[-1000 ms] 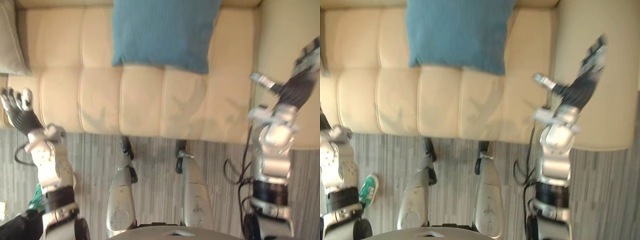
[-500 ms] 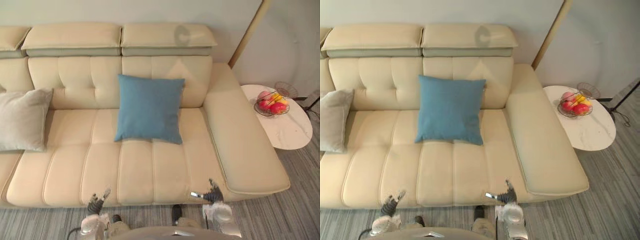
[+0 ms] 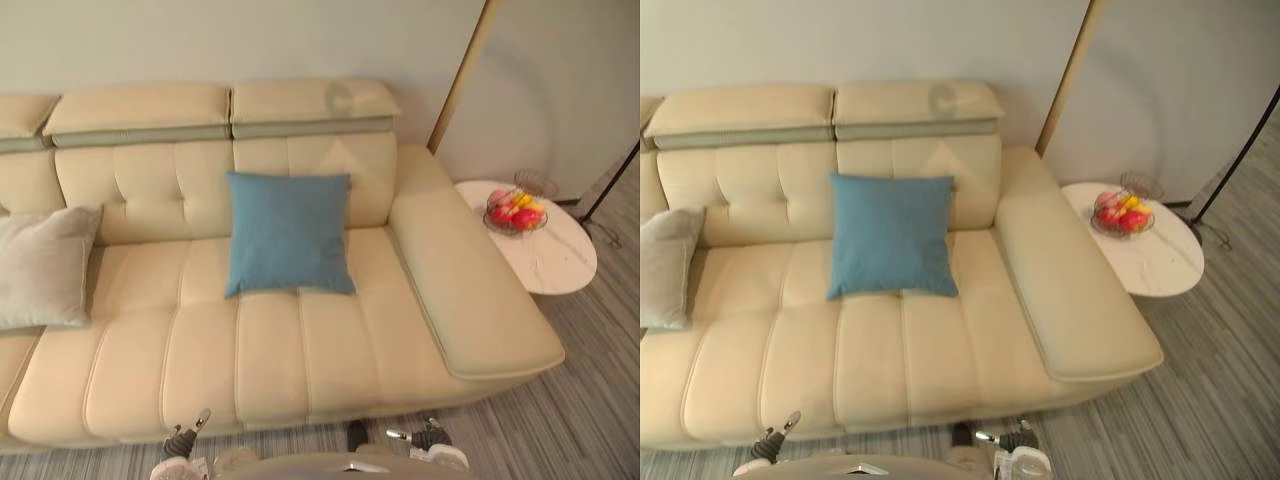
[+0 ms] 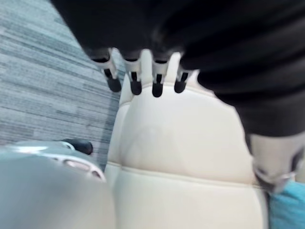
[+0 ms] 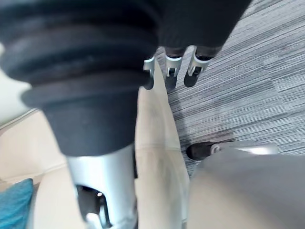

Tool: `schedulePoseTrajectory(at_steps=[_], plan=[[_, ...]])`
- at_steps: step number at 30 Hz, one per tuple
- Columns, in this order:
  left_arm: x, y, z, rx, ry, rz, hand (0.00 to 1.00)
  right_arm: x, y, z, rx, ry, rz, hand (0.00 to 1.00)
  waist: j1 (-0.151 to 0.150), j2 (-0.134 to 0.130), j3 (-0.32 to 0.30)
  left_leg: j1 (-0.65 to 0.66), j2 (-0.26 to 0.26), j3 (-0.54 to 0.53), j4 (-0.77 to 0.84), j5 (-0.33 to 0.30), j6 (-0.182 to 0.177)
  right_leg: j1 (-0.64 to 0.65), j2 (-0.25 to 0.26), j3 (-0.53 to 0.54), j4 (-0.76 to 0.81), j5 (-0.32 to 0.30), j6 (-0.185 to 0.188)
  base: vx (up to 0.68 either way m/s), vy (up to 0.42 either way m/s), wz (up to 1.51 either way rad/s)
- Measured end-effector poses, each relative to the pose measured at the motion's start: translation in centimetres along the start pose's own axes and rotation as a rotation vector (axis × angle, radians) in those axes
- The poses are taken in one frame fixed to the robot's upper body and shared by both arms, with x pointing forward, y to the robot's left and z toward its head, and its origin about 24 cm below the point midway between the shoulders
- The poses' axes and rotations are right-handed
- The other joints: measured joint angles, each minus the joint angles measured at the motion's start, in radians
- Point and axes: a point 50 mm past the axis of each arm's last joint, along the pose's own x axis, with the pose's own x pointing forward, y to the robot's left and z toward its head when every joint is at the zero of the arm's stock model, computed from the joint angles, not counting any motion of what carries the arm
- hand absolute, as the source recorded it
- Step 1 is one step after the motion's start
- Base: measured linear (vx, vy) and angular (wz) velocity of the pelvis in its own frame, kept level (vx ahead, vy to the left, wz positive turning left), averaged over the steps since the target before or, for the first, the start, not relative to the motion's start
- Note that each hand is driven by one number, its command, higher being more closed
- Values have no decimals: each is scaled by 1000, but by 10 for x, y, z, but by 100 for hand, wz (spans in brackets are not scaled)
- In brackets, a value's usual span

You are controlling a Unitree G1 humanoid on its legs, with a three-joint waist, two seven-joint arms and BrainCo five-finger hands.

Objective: Pick up cushions and gather them together orderly.

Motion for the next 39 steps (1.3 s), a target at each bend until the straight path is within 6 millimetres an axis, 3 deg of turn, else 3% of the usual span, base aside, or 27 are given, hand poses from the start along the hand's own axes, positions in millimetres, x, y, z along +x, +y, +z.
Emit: schedulePoseTrajectory(at_steps=[1, 3, 4, 6, 7, 8, 10, 11, 13, 14, 16, 17, 20, 23, 24, 26, 27, 29, 31, 33, 35, 39], plan=[[-1, -4, -4, -6, 15, -6, 0, 2, -2, 5, 15, -9, -8, 0, 29, 46, -1, 1, 13, -9, -46, 17, 45, -19, 1, -108, 39, -93, -63, -159, 102, -79], [-2, -3, -7, -19, 30, 10, 0, 2, 7, 12, 46, -31, 12, 0, 20, 49, 19, -17, 33, 4, -27, 41, 46, -97, -45, -158, 417, -182, 26, -153, 48, -28], [0, 1, 0, -13, 12, 18, 0, -1, 16, 8, 79, -17, 20, 0, 20, 9, 18, -20, 16, -18, -13, 43, 48, -79, -86, -167, 618, -245, 58, -60, -24, 34], [2, 8, 4, -7, 0, 33, 0, -3, 25, 0, 88, 16, 40, 0, 26, -31, -2, -46, -8, -34, -17, 64, 46, 0, -117, -162, 702, -291, 112, -85, -102, 35], [2, 8, 6, -14, -3, 32, 0, -3, 27, 2, 90, 11, 43, 0, 25, -37, -5, -57, -17, -47, -13, 80, 50, 39, -118, -154, 694, -299, 123, -91, -158, 39], [3, 6, 7, -24, -7, 29, 0, -1, 27, 9, 90, -5, 40, 0, 32, -43, -9, -103, -26, -52, 6, 106, 47, 115, -101, -132, 553, -328, 164, -112, -145, 20], [2, 3, 7, -28, -4, 26, 0, 2, 27, 21, 90, -36, 38, 0, 41, -23, -7, -148, -11, -50, 4, 146, 36, 155, -65, -135, 401, -357, 178, -231, -154, -3], [1, -4, 7, -32, -2, 17, 0, 4, 26, 30, 93, -58, 29, 0, 53, 11, 11, -165, 10, -53, -39, 195, 25, 186, -33, -157, 282, -362, 170, -215, -112, -6], [1, -10, 6, -35, 1, 11, 0, 5, 24, 35, 91, -71, 24, 0, 54, 41, 24, -186, 31, -63, -75, 248, 14, 194, 1, -179, 218, -368, 167, -340, -182, 21], [0, -15, 5, -16, 0, -8, 0, 7, 20, 37, 88, -76, 13, 0, 46, 64, 37, -190, 49, -77, -132, 326, 7, 186, 28, -209, 217, -355, 146, -373, -184, 53], [0, -18, 8, -2, -11, -16, 0, 5, 19, 28, 91, -47, 4, 0, 42, 65, 41, -175, 47, -64, -206, 408, 1, 175, 28, -261, 221, -349, 122, -321, -98, 55], [0, -17, 9, -6, -12, -14, 0, 5, 16, 27, 95, -43, -7, 0, 44, 57, 42, -172, 39, -26, -153, 348, 5, 158, 12, -292, 235, -348, 100, -324, -63, 28], [1, -16, 11, -6, -16, -13, 0, 5, 11, 24, 110, -40, -36, 0, 32, 40, 50, -176, 9, -22, 78, 123, 35, 113, -34, -314, 259, -321, 94, -214, 57, 18], [1, -14, 9, -15, -10, -5, 0, 3, 7, 14, 136, -9, -55, 0, 24, 39, 50, -139, 19, -26, 239, -34, 24, 95, -67, -313, 261, -289, 123, -141, 162, 13], [0, -17, 7, -20, -3, -11, 0, 1, 3, 4, 151, 17, -69, 0, 19, 52, 46, -105, 14, -28, 195, -90, 33, 96, -66, -309, 251, -271, 144, -192, 286, 7], [1, -4, 6, -6, -2, 16, 0, -2, 13, -4, 173, 50, -46, 0, 21, 14, 35, -84, -38, -17, 107, -50, 55, 94, -82, -278, 202, -243, 146, -150, 207, 1], [2, 3, 7, 14, -8, 31, 0, -5, 19, -12, 192, 80, -37, 0, 10, -28, 9, -46, -83, -6, -19, 14, 67, 94, -94, -257, 152, -208, 136, -126, 175, 2], [2, 6, 5, 34, -1, 35, 0, -6, 18, -20, 204, 114, -46, 0, 3, -39, 2, -14, -113, -4, -114, 65, 77, 101, -84, -254, 115, -177, 134, -139, 166, 6], [2, 4, 5, 57, -2, 28, 0, -5, 17, -19, 204, 115, -48, 0, -5, -33, 1, 9, -143, -4, -183, 104, 82, 107, -73, -238, 83, -149, 130, -123, 107, 6], [1, 2, -5, 79, 31, 17, 0, -4, 14, -20, 197, 123, -54, 0, -6, -10, -8, 55, -162, -5, -264, 137, 85, 127, -68, -220, 52, -117, 134, -80, 73, -8], [0, 1, -9, 94, 45, 9, 0, -4, 11, -22, 195, 132, -60, 0, -7, 1, -15, 86, -168, -10, -307, 154, 83, 142, -63, -215, 47, -117, 133, -49, 16, -11], [-2, 2, -18, 102, 84, 0, 0, -3, 8, -24, 213, 151, -75, 0, -7, -1, -27, 130, -166, -30, -330, 175, 78, 171, -48, -212, 34, -133, 130, -22, -13, -5]])
